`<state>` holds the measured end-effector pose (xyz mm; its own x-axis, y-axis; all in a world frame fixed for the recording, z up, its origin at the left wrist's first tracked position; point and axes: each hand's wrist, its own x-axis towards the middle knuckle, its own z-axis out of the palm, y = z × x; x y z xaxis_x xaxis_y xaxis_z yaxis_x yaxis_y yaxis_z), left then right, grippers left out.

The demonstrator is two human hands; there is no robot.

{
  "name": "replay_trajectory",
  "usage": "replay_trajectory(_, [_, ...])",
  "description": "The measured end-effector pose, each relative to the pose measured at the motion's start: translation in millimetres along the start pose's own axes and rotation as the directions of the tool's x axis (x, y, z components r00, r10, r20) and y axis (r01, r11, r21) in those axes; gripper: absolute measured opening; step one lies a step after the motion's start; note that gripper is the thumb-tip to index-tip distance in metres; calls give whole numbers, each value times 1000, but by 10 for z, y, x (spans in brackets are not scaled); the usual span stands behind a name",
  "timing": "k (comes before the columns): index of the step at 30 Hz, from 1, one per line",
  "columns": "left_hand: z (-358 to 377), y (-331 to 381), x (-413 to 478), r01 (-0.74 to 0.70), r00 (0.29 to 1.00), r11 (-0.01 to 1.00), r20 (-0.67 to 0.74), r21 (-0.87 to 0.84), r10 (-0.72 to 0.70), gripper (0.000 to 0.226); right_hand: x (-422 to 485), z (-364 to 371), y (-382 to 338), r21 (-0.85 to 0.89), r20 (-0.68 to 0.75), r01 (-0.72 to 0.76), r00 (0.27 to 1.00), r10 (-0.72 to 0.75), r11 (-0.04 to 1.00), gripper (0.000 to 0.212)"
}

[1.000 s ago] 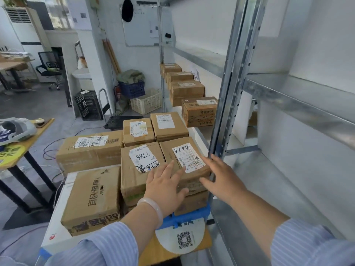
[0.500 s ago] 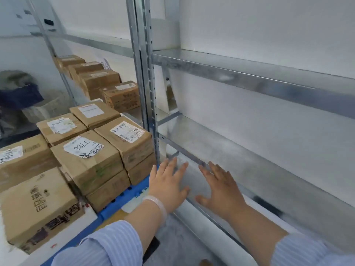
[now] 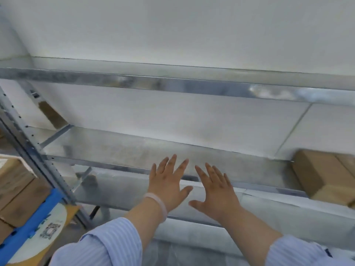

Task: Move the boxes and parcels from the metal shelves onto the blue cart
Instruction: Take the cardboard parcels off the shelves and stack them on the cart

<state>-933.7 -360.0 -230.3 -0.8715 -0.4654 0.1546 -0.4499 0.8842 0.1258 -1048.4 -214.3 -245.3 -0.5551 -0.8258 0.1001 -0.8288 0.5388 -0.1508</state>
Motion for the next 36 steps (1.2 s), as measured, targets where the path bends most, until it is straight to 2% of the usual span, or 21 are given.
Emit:
replay_trajectory(6, [141, 1396, 279, -146, 989, 988, 30, -57, 148, 79, -710, -362, 1245, -22, -27, -181, 983, 180, 983, 102])
replay_trajectory(10, [256, 2428, 441, -254, 964, 962, 56, -96, 260, 79, -1185, -676, 2144, -11, -108, -314, 944, 312, 949, 101])
replay_trajectory(16, [531, 3500, 519, -309, 940, 940, 106, -144, 325, 77, -1759, -809, 3070, -15, -126, -429, 897, 424, 903, 100])
replay_trajectory(26, [753, 4070, 748, -290, 930, 945, 187, -153, 316, 72, -1953, -703, 3653, 67, -60, -501, 861, 505, 863, 84])
replay_trajectory(30, [903, 4162, 932, -272, 920, 946, 239, -178, 310, 69, -1842, -648, 3822, 101, -33, -516, 853, 521, 851, 76])
replay_trajectory(36, [1074, 4286, 1460, -245, 915, 944, 269, -223, 301, 70, -1465, -660, 4145, 111, -38, -520, 849, 526, 847, 74])
